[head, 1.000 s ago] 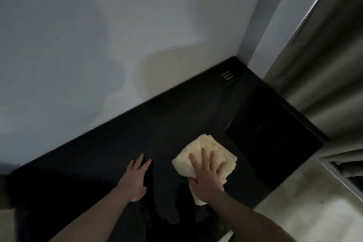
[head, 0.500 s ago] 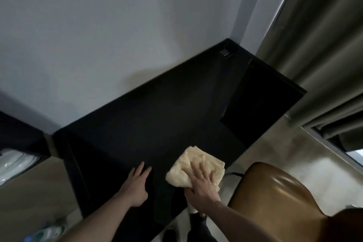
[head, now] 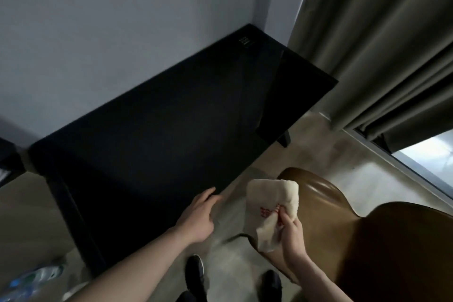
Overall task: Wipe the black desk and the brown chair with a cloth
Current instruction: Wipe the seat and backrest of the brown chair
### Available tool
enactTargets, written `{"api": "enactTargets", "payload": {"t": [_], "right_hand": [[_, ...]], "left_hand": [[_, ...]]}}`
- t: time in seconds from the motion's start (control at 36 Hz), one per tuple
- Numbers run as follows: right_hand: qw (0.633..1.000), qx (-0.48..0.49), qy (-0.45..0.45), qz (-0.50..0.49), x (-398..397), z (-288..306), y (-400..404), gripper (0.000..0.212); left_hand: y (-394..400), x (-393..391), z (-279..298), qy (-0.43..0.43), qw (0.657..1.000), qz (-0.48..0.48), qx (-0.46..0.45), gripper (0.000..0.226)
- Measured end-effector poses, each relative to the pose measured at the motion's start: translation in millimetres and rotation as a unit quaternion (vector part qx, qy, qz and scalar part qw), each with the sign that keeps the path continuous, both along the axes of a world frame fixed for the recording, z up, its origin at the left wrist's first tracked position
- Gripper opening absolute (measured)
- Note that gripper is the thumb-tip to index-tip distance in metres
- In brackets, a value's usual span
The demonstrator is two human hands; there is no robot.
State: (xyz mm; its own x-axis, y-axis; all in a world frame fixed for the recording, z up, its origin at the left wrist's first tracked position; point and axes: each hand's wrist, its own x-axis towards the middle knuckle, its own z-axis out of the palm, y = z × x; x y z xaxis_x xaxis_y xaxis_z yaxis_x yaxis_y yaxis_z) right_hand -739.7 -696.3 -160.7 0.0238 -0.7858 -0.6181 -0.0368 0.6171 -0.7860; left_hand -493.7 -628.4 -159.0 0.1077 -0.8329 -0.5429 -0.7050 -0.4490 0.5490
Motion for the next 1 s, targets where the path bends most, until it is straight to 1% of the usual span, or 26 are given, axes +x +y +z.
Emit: {"api": "enactTargets", "payload": {"t": [0.11, 0.19, 0.22, 0.31, 0.39, 0.5, 0.56, 0.64, 0.69, 0.72, 0.78, 0.83, 0.89, 0.94, 1.0], "right_hand": [[0.999, 0.000, 0.053, -0.001, -76, -15, -17, 0.021], [0.993, -0.018, 0.111, 0.026, -127, -30, -33, 0.021], [0.991, -0.030, 0.128, 0.037, -141, -35, -37, 0.023], [0.972, -0.085, 0.200, 0.089, -179, -56, -50, 0.041], [0.936, -0.114, 0.286, 0.173, -208, -87, -65, 0.048], [0.869, -0.093, 0.381, 0.302, -222, -144, -74, 0.057], [0.840, -0.071, 0.396, 0.364, -219, -173, -69, 0.064], [0.803, -0.051, 0.394, 0.444, -207, -215, -55, 0.070], [0.772, -0.060, 0.396, 0.494, -198, -242, -41, 0.083], [0.767, -0.052, 0.393, 0.505, -193, -252, -34, 0.087], [0.774, -0.037, 0.381, 0.504, -187, -269, -21, 0.091], [0.786, -0.027, 0.379, 0.487, -183, -282, -9, 0.082], [0.794, -0.010, 0.395, 0.463, -180, -291, 0, 0.072], [0.796, -0.005, 0.405, 0.451, -181, -299, 5, 0.071], [0.788, -0.014, 0.414, 0.455, -182, -306, 6, 0.072]], "left_hand": [[-8, -58, -24, 0.008, 1.000, 0.001, 0.026, 0.069], [-14, -101, -45, 0.014, 0.998, 0.027, 0.054, 0.069], [-16, -113, -51, 0.016, 0.997, 0.035, 0.064, 0.069], [-22, -147, -68, 0.015, 0.995, 0.046, 0.088, 0.067], [-25, -172, -91, 0.010, 0.993, 0.049, 0.106, 0.066], [-29, -190, -133, 0.002, 0.991, 0.040, 0.126, 0.066], [-29, -194, -153, -0.002, 0.991, 0.026, 0.133, 0.064], [-28, -194, -184, -0.011, 0.990, 0.013, 0.139, 0.064], [-27, -192, -206, -0.017, 0.990, 0.008, 0.141, 0.062], [-26, -191, -216, -0.021, 0.989, 0.007, 0.143, 0.062], [-23, -188, -237, -0.027, 0.989, 0.009, 0.146, 0.062], [-19, -185, -257, -0.028, 0.987, 0.011, 0.157, 0.066], [-16, -184, -274, -0.027, 0.986, 0.009, 0.163, 0.068], [-13, -187, -287, -0.022, 0.986, 0.008, 0.164, 0.072], [-11, -192, -297, -0.015, 0.987, 0.009, 0.157, 0.075]]}}
